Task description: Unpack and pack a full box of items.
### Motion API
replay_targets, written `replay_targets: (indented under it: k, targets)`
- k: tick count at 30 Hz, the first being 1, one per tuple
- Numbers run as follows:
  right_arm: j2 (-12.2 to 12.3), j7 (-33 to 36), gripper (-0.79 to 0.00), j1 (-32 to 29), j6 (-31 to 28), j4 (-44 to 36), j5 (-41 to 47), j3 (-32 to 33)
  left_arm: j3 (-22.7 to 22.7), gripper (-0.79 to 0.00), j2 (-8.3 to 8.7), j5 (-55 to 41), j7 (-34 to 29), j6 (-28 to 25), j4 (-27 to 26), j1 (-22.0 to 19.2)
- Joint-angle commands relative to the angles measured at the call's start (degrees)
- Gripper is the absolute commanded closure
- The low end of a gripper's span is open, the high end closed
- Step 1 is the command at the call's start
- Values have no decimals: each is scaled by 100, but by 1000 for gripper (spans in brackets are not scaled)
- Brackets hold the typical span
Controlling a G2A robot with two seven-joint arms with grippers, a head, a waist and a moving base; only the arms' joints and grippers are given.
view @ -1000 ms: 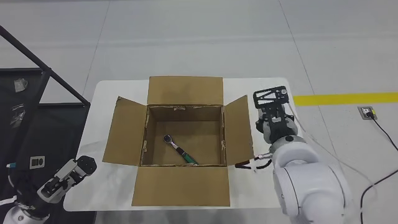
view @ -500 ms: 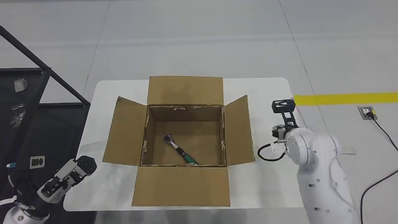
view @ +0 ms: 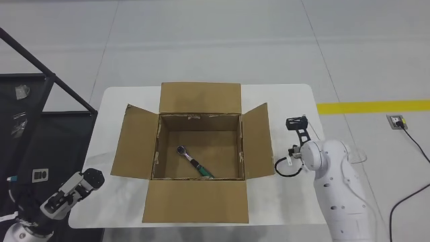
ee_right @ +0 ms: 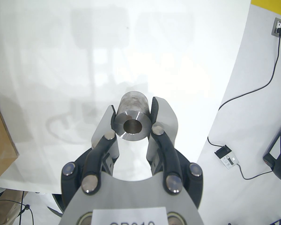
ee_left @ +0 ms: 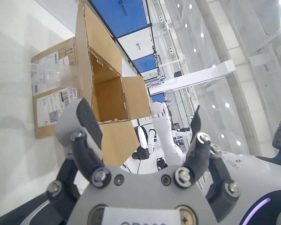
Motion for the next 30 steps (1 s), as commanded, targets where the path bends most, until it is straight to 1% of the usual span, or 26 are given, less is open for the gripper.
replay_targets:
  k: [1, 4, 5, 6, 7, 8, 10, 11, 13, 14, 16, 17, 18, 19, 21, 25, 28, 30]
  targets:
    - [2, -35, 0, -12, 45, 26, -25, -34, 0, -785, 0, 0, 0, 0, 0, 0]
    - [-1, -104, 0, -60, 100, 80, 37, -77, 0, -785, 0, 0, 0, 0, 0, 0]
    - [-1, -109, -28, -63, 113, 107, 45, -90, 0, -785, 0, 0, 0, 0, 0, 0]
    - [0, -114, -92, -62, 120, 129, 52, -106, 0, -785, 0, 0, 0, 0, 0, 0]
    - [0, -119, -117, -60, 125, 147, 64, -118, 0, -785, 0, 0, 0, 0, 0, 0]
    - [1, -126, -259, -58, 137, 165, 71, -128, 0, -785, 0, 0, 0, 0, 0, 0]
    - [4, -125, -329, -50, 154, 188, 89, -142, 0, -785, 0, 0, 0, 0, 0, 0]
    - [6, -129, -329, -47, 172, 191, 97, -145, 0, -785, 0, 0, 0, 0, 0, 0]
    - [10, -139, -536, -53, 195, 148, 121, -147, 0, -785, 0, 0, 0, 0, 0, 0]
    - [14, -156, -536, -66, 225, 85, 115, -140, 0, -785, 0, 0, 0, 0, 0, 0]
    - [24, -163, -616, -110, 264, -102, 97, -129, 0, -785, 0, 0, 0, 0, 0, 0]
    - [31, -159, -671, -135, 285, -236, 52, -123, 0, -785, 0, 0, 0, 0, 0, 0]
    - [38, -169, -760, -165, 320, -407, 6, -117, 0, -785, 0, 0, 0, 0, 0, 0]
    - [43, -178, -785, -200, 358, -629, -29, -109, 0, -785, 0, 0, 0, 0, 0, 0]
    - [51, -228, -785, -285, 437, -1232, -79, -95, 0, -785, 0, 0, 0, 0, 0, 0]
    - [49, -355, -785, -507, 596, -2902, -350, -268, 0, -785, 0, 0, 0, 0, 0, 0]
    - [17, -525, -785, -569, 647, -4076, -575, -707, 0, -785, 0, 0, 0, 0, 0, 0]
    - [-26, -654, -785, -487, 619, -4557, -575, -1184, 0, -785, 0, 0, 0, 0, 0, 0]
